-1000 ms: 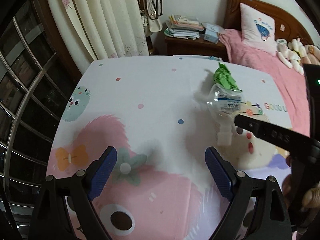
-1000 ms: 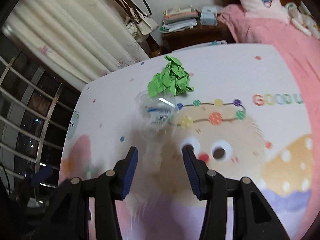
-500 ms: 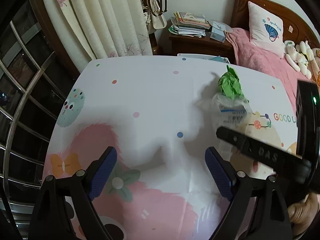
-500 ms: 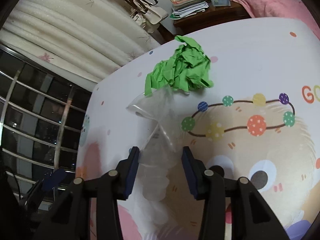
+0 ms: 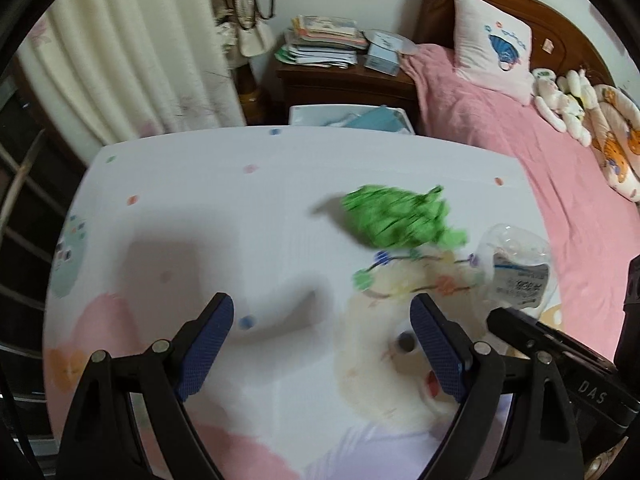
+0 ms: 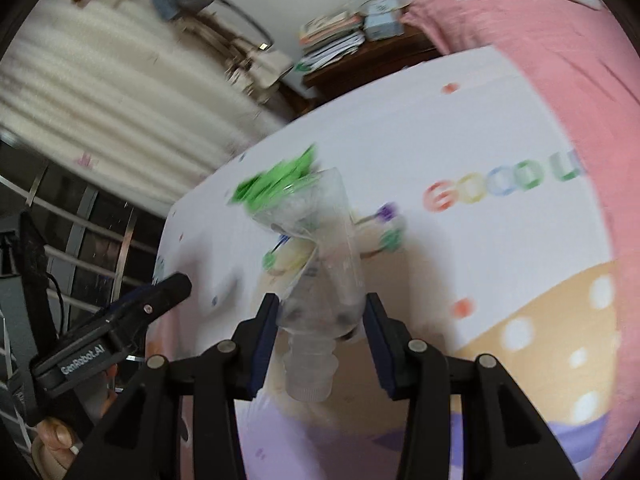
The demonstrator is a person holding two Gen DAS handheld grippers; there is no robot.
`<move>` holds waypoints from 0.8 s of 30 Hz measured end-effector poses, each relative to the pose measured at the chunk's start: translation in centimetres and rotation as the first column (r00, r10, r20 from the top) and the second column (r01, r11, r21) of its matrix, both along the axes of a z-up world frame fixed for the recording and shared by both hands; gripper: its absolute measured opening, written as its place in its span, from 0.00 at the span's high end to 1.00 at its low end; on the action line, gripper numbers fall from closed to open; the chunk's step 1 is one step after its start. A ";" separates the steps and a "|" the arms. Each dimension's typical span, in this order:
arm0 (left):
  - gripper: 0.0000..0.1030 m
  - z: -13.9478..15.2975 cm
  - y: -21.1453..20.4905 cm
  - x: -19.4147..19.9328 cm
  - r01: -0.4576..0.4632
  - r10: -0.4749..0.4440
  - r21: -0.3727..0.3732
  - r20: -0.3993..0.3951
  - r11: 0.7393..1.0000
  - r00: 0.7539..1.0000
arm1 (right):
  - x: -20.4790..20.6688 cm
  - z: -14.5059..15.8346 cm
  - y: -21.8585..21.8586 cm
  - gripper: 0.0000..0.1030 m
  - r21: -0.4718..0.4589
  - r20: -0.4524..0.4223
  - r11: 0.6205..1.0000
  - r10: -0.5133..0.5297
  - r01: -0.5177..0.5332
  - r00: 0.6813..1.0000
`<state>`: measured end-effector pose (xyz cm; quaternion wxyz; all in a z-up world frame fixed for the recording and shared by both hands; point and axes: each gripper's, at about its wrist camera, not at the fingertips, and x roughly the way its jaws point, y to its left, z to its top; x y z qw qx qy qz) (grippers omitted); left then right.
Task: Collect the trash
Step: 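Grasp the clear plastic bottle with the right tool while the left tool grasps the green paper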
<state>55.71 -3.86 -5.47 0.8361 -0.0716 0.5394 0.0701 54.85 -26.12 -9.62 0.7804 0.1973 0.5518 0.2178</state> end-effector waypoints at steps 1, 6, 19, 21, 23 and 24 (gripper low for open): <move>0.14 -0.1 -0.4 0.6 0.004 -0.004 -0.003 0.002 1.000 1.000 | 0.2 0.2 -0.5 0.58 -0.015 0.011 1.000 -0.008 0.009 1.000; 0.14 -0.2 -1.9 3.5 0.039 -0.038 -0.010 0.025 0.999 0.999 | 0.9 0.6 -2.7 0.58 -0.042 0.043 0.997 -0.066 0.068 0.997; 0.07 -4.6 -2.2 10.5 -0.041 0.033 -0.091 -0.081 0.995 0.996 | 2.5 -0.7 -3.5 0.58 -0.011 0.039 0.994 -0.105 0.105 0.994; 0.07 -5.5 -2.1 10.6 -0.067 0.058 -0.096 -0.094 0.993 0.994 | 2.6 -0.9 -3.3 0.58 -0.015 0.038 0.995 -0.094 0.094 0.995; 0.07 -6.2 -2.0 10.7 -0.090 0.080 -0.106 -0.099 0.990 0.992 | 2.5 -1.2 -3.1 0.58 -0.020 0.037 0.996 -0.084 0.085 0.996; 0.07 -6.5 -2.1 10.7 -0.096 0.085 -0.107 -0.098 0.990 0.991 | 2.4 -1.4 -3.0 0.58 -0.021 0.035 0.996 -0.081 0.082 0.996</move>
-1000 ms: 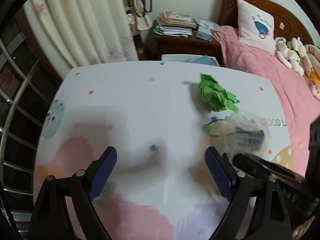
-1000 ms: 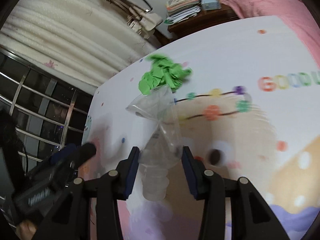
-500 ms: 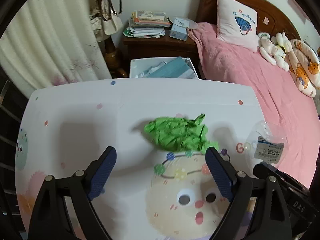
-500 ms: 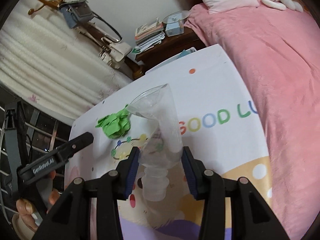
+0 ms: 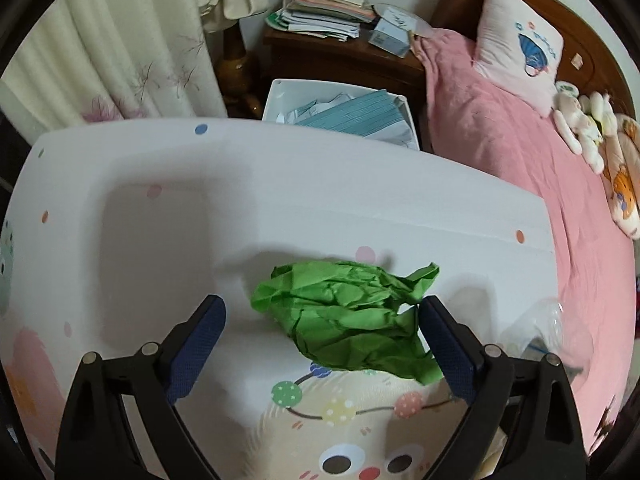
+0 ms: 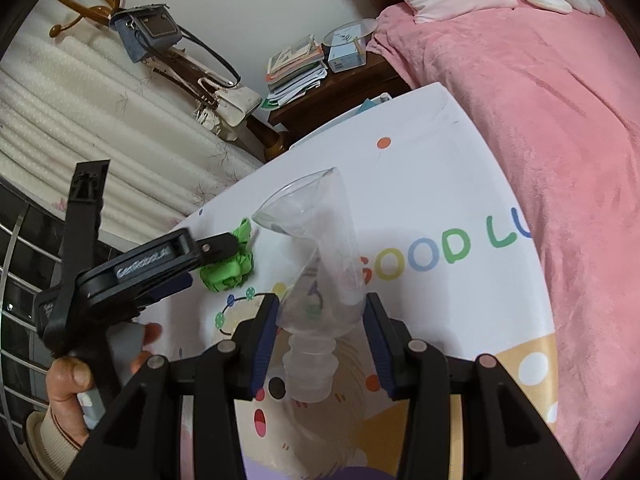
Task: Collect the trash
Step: 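Grasp the clear plastic bottle with the right tool while the left tool grasps the green paper, then carry the green paper and clear bottle off the table over the bin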
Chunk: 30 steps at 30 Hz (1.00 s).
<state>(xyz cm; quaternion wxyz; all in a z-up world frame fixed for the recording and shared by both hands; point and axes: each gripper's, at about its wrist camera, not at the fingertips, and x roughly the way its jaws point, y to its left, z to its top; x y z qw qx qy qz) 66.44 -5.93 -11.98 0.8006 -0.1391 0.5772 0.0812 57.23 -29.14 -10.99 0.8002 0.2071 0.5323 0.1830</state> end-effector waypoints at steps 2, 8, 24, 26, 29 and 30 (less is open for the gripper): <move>0.10 -0.4 0.0 -0.1 -0.002 0.002 0.000 -0.003 1.000 1.000 | -0.1 -0.3 0.0 0.58 0.001 -0.006 1.000 -0.001 0.001 1.000; 0.39 -0.4 -1.2 -0.2 0.055 -0.056 0.048 0.024 0.997 0.998 | -0.5 -0.7 -0.5 0.58 0.005 -0.017 1.000 -0.017 0.017 1.000; 0.45 4.7 -1.6 -12.0 0.154 -0.157 0.047 0.086 0.987 0.984 | -7.9 1.9 0.4 0.58 -0.013 -0.010 1.000 -0.022 0.022 1.000; 0.45 6.1 -1.6 -14.7 0.181 -0.186 0.058 0.099 0.982 0.978 | -10.1 2.8 0.8 0.58 -0.017 -0.002 1.000 -0.025 0.024 1.000; 0.45 8.6 -1.0 -19.5 0.222 -0.227 0.052 0.136 0.974 0.964 | -13.7 4.3 1.8 0.58 -0.023 0.006 0.999 -0.033 0.033 0.999; 0.45 9.6 -0.7 -21.0 0.232 -0.237 0.050 0.150 0.971 0.960 | -15.2 5.1 2.2 0.58 -0.027 0.013 0.999 -0.037 0.038 0.999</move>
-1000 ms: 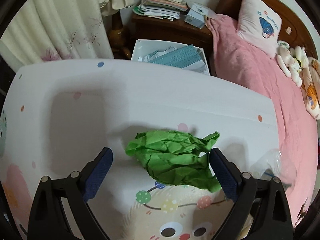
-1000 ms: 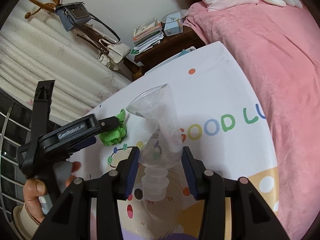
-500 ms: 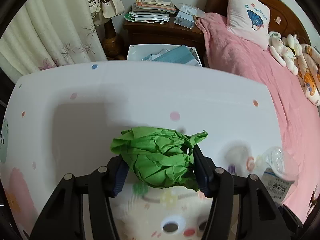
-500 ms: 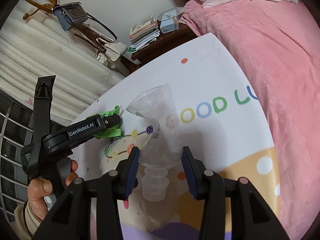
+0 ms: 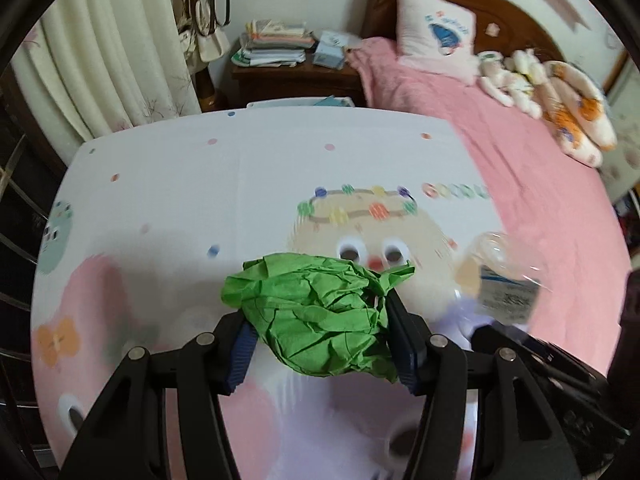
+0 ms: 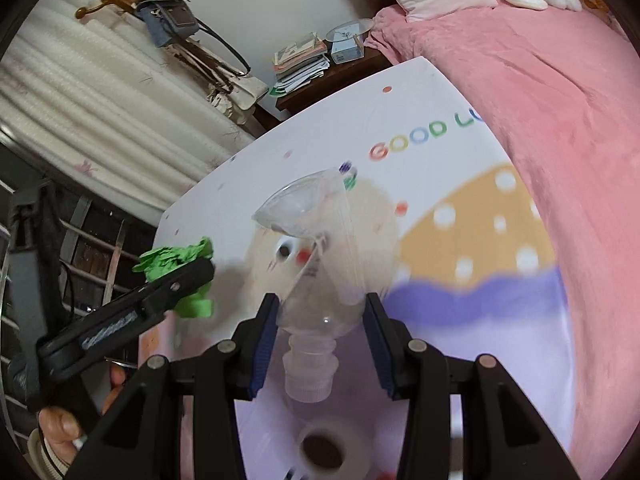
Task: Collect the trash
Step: 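Carry the green paper and clear bottle off the table over the bin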
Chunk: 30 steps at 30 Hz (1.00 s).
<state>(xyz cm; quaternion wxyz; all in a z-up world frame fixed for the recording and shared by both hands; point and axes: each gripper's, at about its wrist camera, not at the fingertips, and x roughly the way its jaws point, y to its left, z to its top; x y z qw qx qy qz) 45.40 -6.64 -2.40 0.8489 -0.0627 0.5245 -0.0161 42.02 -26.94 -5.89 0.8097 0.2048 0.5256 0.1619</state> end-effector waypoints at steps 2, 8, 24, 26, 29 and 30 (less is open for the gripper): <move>0.45 2.1 0.8 -3.7 0.026 -0.026 -0.011 0.032 1.000 0.999 | -2.9 1.4 0.8 0.58 -0.008 0.016 1.000 -0.008 0.008 1.000; 0.45 6.5 4.2 -14.5 0.113 -0.113 0.004 0.127 0.994 0.985 | -12.7 5.4 3.5 0.58 -0.032 0.073 0.999 -0.041 0.044 0.996; 0.45 4.0 10.8 -36.1 0.206 -0.205 -0.024 0.044 0.978 0.978 | -35.4 6.4 11.4 0.58 -0.123 0.038 0.992 0.005 0.000 0.999; 0.45 2.4 10.8 -37.9 0.205 -0.205 -0.034 0.009 0.978 0.979 | -37.2 5.4 11.9 0.58 -0.143 0.013 0.989 0.032 -0.030 0.999; 0.45 -0.2 10.5 -39.8 0.205 -0.207 -0.044 -0.047 0.978 0.977 | -39.4 2.9 12.4 0.58 -0.166 -0.043 0.984 0.059 -0.065 0.997; 0.45 -1.4 10.3 -40.5 0.204 -0.207 -0.039 -0.068 0.978 0.976 | -40.1 1.7 12.5 0.58 -0.172 -0.068 0.982 0.065 -0.076 0.996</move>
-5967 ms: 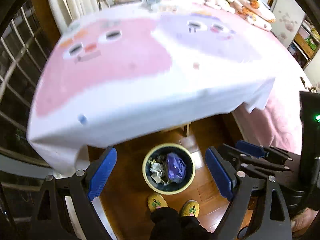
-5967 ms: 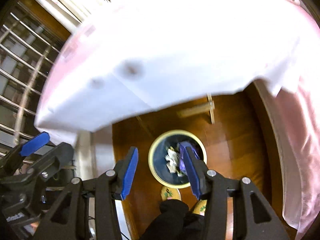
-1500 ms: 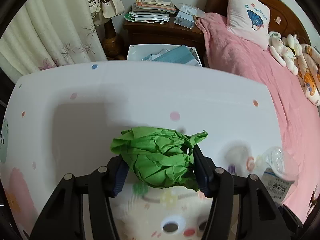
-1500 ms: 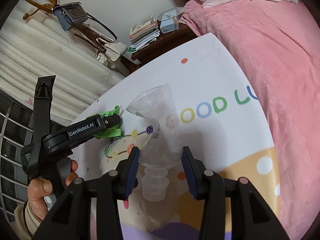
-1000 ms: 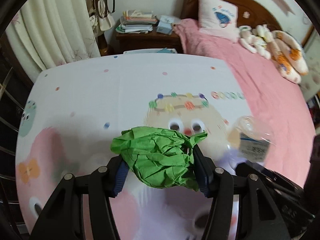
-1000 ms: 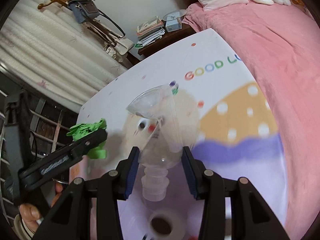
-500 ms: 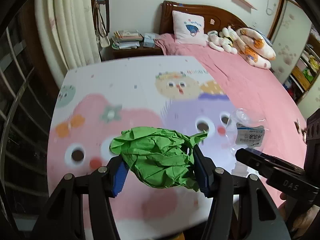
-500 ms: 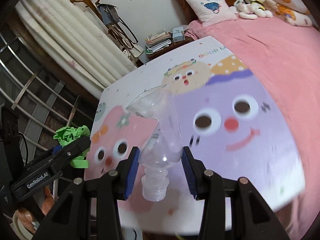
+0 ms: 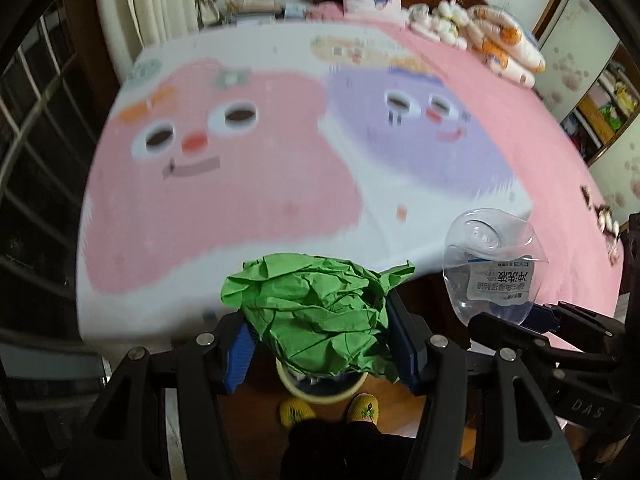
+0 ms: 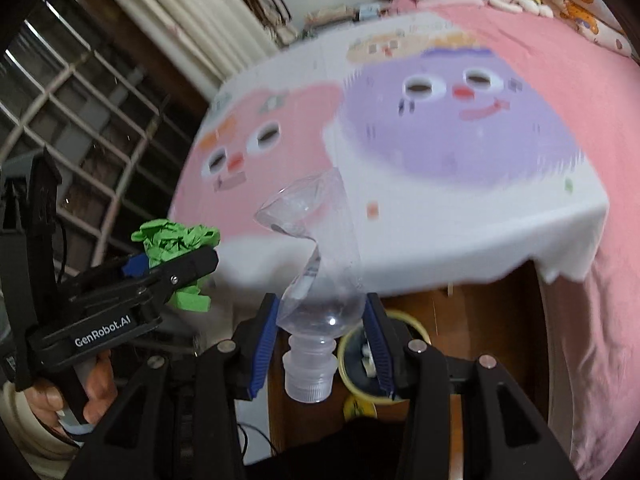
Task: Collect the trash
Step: 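Carry the green paper and clear bottle off the table over the bin, then open both tools over the bin to drop the paper and bottle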
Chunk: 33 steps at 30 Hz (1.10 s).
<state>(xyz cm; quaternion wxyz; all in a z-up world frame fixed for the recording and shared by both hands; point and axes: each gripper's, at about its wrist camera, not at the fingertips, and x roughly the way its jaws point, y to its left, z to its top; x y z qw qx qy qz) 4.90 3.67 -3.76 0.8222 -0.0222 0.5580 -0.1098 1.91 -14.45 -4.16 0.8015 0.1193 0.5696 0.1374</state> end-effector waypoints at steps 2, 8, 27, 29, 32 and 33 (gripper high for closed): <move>0.45 -2.1 -0.4 -1.2 -0.004 0.004 -0.003 -0.038 1.000 0.999 | -1.1 -2.1 -0.1 0.58 -0.004 -0.042 1.000 0.006 -0.006 0.999; 0.45 -9.7 -2.1 -4.0 -0.041 0.041 0.003 -0.123 0.999 0.992 | -3.2 -10.5 -0.7 0.58 0.002 -0.155 1.000 0.024 -0.023 0.988; 0.31 -33.8 -1.9 -4.4 -0.206 0.203 0.020 -0.307 0.978 0.930 | -0.6 -35.9 -0.5 0.58 -0.014 -0.322 0.991 0.121 -0.132 0.939; 0.08 -34.2 -1.6 -4.4 -0.208 0.205 0.023 -0.306 0.978 0.930 | -0.2 -36.3 -0.1 0.52 -0.024 -0.316 0.988 0.135 -0.150 0.939; 0.03 -34.3 -1.0 -4.0 -0.201 0.197 0.022 -0.309 0.979 0.930 | 0.1 -36.0 0.0 0.40 -0.032 -0.291 0.984 0.158 -0.174 0.944; 0.03 -34.3 -0.9 -3.9 -0.198 0.196 0.024 -0.308 0.980 0.931 | 0.1 -35.7 0.0 0.40 -0.034 -0.286 0.983 0.166 -0.183 0.944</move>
